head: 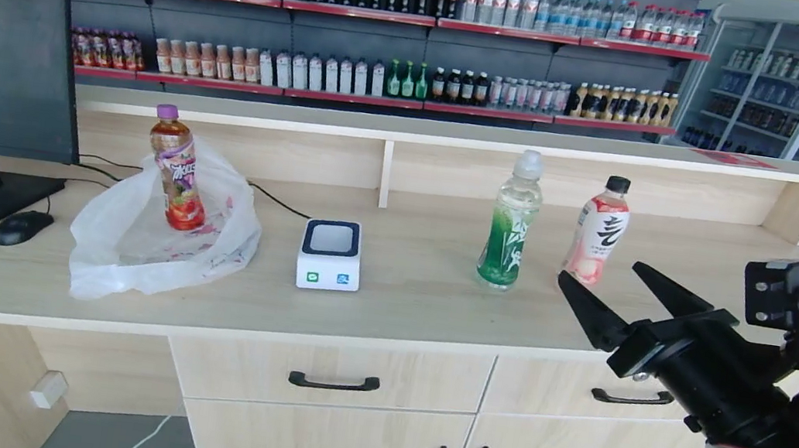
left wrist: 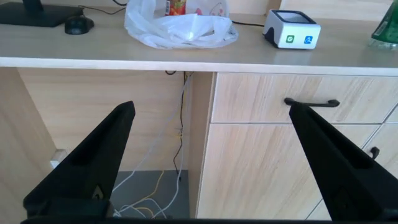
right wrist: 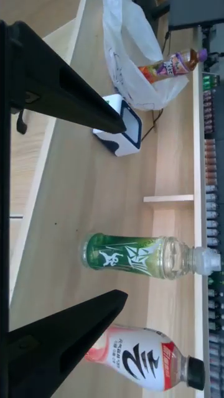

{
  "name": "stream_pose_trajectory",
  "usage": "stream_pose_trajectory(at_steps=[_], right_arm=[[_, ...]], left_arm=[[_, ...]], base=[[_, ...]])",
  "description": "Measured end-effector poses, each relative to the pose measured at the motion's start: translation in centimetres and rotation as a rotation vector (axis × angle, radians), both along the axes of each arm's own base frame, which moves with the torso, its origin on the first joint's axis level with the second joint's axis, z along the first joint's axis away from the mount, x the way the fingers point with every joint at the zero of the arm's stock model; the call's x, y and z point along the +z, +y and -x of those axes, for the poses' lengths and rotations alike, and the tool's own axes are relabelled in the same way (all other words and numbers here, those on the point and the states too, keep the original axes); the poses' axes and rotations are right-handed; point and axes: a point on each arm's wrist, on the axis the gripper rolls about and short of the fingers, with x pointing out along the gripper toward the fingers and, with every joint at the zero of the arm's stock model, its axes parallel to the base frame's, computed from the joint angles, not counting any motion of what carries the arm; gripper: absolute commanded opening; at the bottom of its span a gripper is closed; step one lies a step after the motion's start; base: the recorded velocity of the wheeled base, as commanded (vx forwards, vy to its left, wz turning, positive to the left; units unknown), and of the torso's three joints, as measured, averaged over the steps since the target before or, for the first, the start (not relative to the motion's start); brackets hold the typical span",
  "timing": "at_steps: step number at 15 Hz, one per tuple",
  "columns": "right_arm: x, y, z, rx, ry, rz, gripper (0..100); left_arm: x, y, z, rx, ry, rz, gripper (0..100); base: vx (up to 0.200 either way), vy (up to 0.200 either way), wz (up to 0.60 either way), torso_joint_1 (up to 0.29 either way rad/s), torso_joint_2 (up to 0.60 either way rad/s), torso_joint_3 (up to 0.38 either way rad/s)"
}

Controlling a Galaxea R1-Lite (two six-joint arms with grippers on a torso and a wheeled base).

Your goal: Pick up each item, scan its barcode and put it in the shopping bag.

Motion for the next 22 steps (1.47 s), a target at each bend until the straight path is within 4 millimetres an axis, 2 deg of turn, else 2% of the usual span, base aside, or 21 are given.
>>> stream_pose_trajectory(at_steps=[3,7,11,13,16,22], right_arm=[[-0.4,0.0,0.1,0.002,0.019,0.008,100],[-1.6,0.7,1.1,0.045,0.071,0.035,100],[-2.3,1.1,0.6,0.054,0.093,0.047,100],[-2.5,1.7,-0.5,0.053,0.094,0.048,100],[-2.8,2.6,-3.2,0.035,0.079,0.038,100],[-4.5,3.7,-7.3,0.007,0.085,0.038,100]], left_arm=[[0.0,0.0,0.0,0.001,0.0,0.0,100],[0.0,0.0,0.0,0.0,0.0,-0.001,100],[0.0,0.0,0.0,0.0,0.0,-0.001,100],[0.0,0.0,0.0,0.0,-0.001,-0.001,100],[0.0,0.0,0.0,0.0,-0.001,-0.001,100],[0.0,0.0,0.0,0.0,-0.001,0.0,100]], base=[[0.2,0.0,0.0,0.004,0.0,0.002],[0.0,0.0,0.0,0.0,0.0,0.0],[0.0,0.0,0.0,0.0,0.0,0.0],[0.0,0.0,0.0,0.0,0.0,0.0],[0.0,0.0,0.0,0.0,0.0,0.0],[0.0,0.0,0.0,0.0,0.0,0.0]])
